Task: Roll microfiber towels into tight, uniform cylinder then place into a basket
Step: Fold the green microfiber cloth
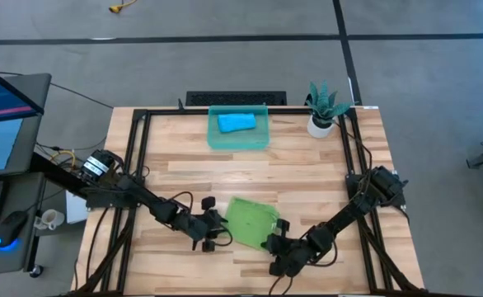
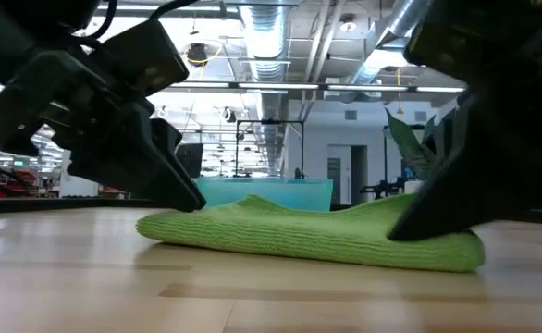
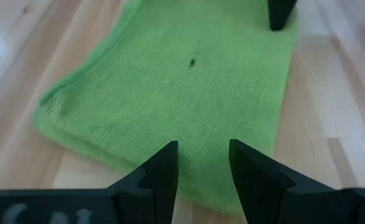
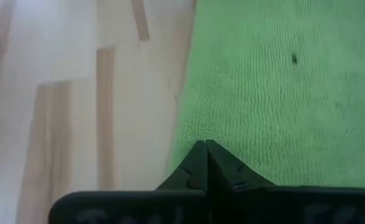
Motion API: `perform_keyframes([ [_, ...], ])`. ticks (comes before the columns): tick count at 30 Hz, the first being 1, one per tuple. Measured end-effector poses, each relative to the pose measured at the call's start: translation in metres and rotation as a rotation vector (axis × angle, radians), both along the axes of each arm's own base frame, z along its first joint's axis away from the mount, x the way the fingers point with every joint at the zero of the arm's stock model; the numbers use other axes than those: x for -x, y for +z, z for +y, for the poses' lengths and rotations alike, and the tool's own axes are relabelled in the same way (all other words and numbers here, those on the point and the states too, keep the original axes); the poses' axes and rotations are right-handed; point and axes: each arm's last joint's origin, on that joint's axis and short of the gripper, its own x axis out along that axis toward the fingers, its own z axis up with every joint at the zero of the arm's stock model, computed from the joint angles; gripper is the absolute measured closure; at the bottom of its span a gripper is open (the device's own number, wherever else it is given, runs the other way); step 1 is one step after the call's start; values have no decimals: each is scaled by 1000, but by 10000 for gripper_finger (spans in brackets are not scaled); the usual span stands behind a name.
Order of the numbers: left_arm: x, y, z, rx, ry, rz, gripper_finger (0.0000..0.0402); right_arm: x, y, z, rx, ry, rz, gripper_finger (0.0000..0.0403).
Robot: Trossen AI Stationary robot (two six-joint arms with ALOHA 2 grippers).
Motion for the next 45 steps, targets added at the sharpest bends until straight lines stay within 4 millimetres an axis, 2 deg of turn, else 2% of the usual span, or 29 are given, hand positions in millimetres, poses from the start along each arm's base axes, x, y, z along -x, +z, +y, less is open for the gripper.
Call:
perform_keyframes([
  [11,0,0,-1,37,-33,17,269,0,-4,-7,-50,-16,38,395],
  [18,0,12,-17,-112,-81,-154,269,1,-5,-8,-46,-9,44,389],
  [22,0,16,-22,-118,-110,-189,269,0,-5,-8,-45,-10,45,394],
  [24,-1,10,-20,-107,-87,-170,269,0,-5,-9,-47,-11,46,395],
  [31,-8,-30,-16,-99,-45,-82,269,0,-5,-8,-53,-7,44,388],
  [38,-11,-40,-15,-8,-9,-40,269,0,-6,-9,-50,-4,53,392],
  [45,-8,-42,-17,62,32,-20,269,3,-7,-7,-69,27,92,374],
])
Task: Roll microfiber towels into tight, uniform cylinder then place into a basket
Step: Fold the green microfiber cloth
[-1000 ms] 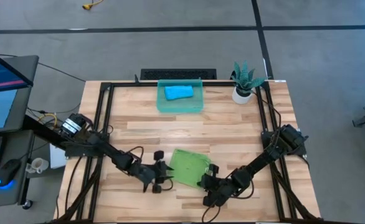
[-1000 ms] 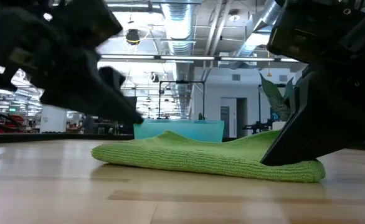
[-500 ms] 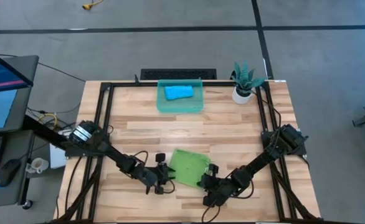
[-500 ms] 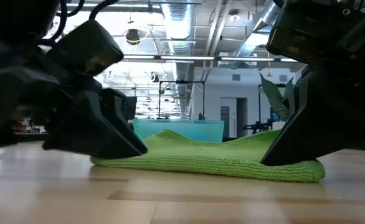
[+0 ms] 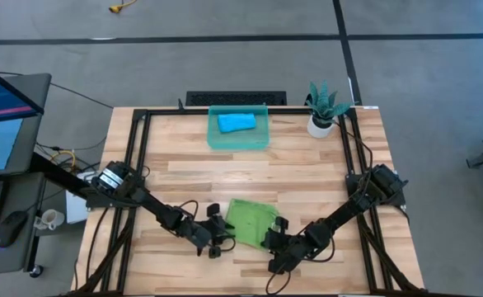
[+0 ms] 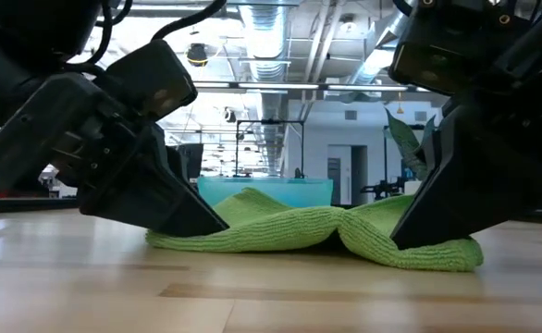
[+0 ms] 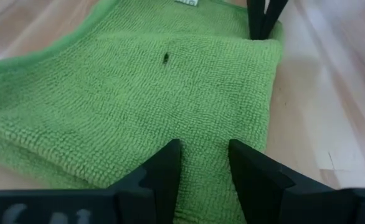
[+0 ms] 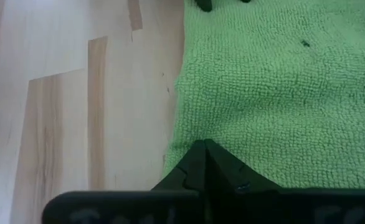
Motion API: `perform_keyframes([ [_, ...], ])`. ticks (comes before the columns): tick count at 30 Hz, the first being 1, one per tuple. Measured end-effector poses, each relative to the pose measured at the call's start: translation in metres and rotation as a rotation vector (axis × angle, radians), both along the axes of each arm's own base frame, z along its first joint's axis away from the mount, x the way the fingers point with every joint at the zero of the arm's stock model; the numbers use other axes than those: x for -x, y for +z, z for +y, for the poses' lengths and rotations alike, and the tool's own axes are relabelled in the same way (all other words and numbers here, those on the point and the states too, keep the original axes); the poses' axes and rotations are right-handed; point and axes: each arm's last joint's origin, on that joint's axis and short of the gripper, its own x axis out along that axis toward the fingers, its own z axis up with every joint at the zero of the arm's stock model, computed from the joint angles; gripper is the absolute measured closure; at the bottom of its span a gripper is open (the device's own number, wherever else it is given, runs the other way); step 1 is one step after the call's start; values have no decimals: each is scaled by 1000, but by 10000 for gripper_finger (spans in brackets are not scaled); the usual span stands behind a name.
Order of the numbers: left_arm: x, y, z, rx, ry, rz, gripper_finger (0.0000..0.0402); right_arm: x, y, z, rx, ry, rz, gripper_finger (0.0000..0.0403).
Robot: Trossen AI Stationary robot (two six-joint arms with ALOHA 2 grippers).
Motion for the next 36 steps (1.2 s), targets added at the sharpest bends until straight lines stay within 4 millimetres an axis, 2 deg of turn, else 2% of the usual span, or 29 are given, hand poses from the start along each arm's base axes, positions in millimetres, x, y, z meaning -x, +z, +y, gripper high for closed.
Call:
perform_keyframes([
  [9,4,10,0,-52,-9,93,269,1,-1,1,-31,41,47,351],
  [18,1,20,-2,-42,-24,89,269,-5,4,0,-52,45,57,308],
  [23,1,20,-3,-18,-14,88,269,-6,21,1,-35,129,47,301],
  [25,1,20,-3,1,1,87,269,-3,35,4,-30,169,20,303],
  [30,0,22,-6,96,80,80,269,12,71,3,-24,185,-15,309],
  [33,-2,26,-13,160,122,88,269,21,93,8,-12,196,-100,311],
  [36,-3,33,-25,155,120,91,269,33,104,18,43,231,-167,311],
])
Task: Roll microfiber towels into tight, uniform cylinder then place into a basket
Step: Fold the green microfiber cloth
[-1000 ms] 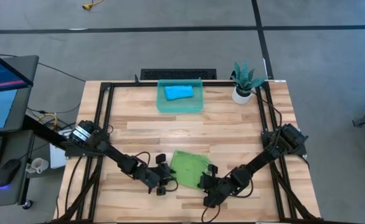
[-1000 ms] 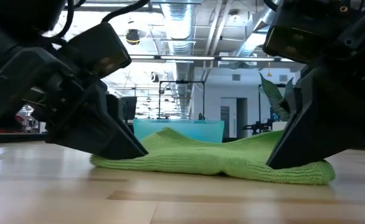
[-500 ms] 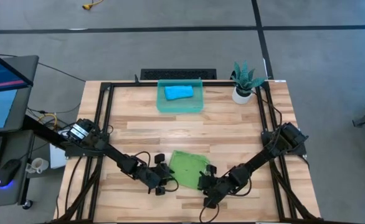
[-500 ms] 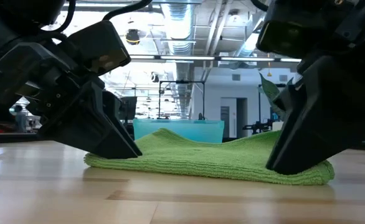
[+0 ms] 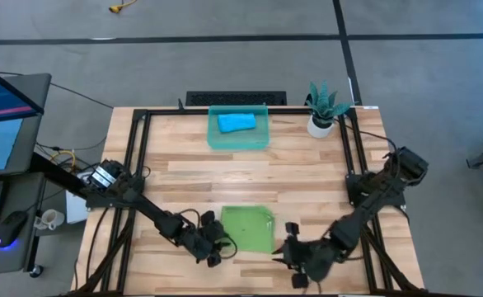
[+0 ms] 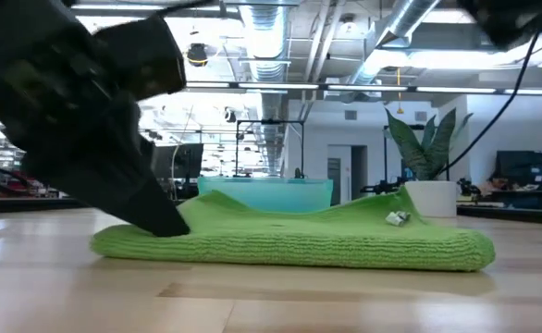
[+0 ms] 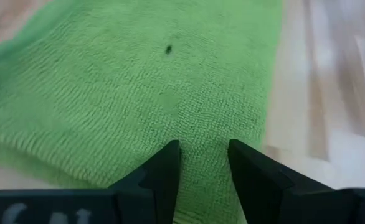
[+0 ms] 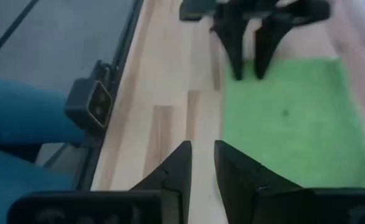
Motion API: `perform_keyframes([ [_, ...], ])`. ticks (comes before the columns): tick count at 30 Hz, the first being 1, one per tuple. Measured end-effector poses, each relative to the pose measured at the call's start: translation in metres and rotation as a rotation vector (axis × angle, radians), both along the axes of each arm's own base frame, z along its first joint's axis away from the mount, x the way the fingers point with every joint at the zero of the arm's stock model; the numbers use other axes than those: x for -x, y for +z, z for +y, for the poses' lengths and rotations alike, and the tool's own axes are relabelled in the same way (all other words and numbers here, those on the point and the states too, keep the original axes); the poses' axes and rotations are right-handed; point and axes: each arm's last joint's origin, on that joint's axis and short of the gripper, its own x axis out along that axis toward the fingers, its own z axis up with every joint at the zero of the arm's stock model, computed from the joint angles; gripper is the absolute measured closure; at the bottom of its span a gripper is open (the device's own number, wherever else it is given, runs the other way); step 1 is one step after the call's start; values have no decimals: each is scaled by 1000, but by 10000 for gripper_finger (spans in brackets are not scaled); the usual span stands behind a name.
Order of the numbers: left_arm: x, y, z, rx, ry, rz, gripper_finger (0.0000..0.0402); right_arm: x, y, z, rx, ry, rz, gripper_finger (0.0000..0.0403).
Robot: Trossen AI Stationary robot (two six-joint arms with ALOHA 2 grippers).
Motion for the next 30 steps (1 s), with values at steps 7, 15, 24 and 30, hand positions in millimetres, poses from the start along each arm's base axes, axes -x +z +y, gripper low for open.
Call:
perform_keyframes([
  [7,-8,30,-28,-234,-34,32,269,24,-2,26,160,-76,-177,311],
  [15,-13,76,-45,-534,-130,133,269,24,-2,26,343,-18,-213,311],
  [24,4,68,-64,-541,-260,166,269,6,-12,9,136,-10,-35,310],
  [30,11,63,-68,-529,-261,156,269,5,-11,9,133,-7,-36,310],
])
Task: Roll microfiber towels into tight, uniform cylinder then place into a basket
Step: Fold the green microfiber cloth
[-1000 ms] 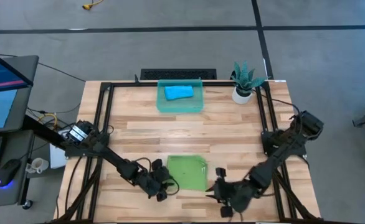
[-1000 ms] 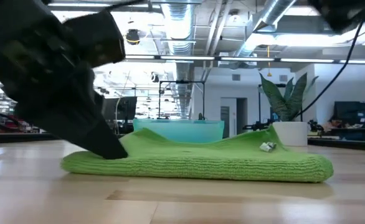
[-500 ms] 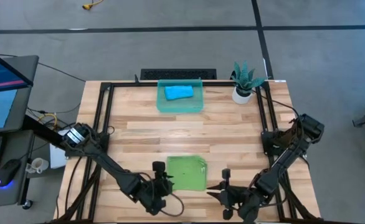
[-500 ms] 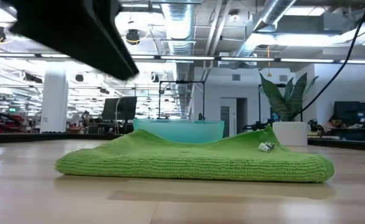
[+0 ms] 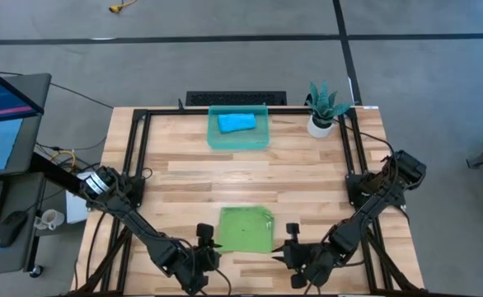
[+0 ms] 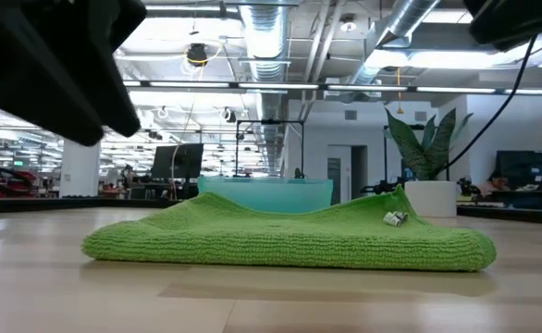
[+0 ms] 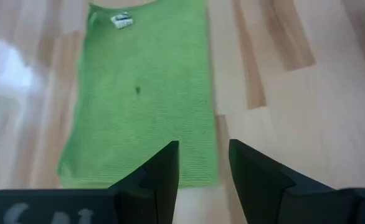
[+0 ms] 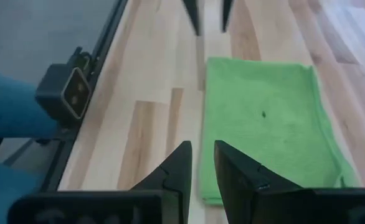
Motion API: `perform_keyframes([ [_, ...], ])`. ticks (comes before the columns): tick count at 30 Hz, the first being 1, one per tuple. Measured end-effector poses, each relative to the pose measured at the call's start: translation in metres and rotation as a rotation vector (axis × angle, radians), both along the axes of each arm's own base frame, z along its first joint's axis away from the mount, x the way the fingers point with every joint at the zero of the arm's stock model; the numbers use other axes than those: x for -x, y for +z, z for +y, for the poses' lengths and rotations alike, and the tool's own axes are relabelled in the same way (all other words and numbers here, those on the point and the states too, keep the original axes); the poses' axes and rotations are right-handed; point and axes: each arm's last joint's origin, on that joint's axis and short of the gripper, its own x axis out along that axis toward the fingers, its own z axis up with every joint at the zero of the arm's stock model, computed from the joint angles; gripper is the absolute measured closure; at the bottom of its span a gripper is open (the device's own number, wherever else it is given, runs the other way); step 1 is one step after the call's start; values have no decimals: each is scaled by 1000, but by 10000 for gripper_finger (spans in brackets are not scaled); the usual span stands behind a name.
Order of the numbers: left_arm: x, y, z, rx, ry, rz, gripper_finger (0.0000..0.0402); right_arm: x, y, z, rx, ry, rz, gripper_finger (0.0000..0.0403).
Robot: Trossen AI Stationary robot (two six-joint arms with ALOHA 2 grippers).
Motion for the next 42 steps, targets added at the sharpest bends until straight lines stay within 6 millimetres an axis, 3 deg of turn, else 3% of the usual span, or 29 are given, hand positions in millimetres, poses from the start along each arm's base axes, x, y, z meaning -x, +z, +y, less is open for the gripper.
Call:
perform_keyframes([
  [14,1,-13,5,6,-20,9,269,-11,-30,2,50,-18,43,310],
  [22,-6,-13,13,61,29,20,262,-15,-31,-2,27,-24,61,310],
  [29,-10,-14,16,142,46,62,217,-19,-31,-6,1,-13,87,306],
  [35,-11,-15,16,141,32,68,189,-27,-33,-14,-51,10,141,275],
  [42,-15,-38,13,55,-18,98,189,-35,-33,-24,-67,1,161,257],
])
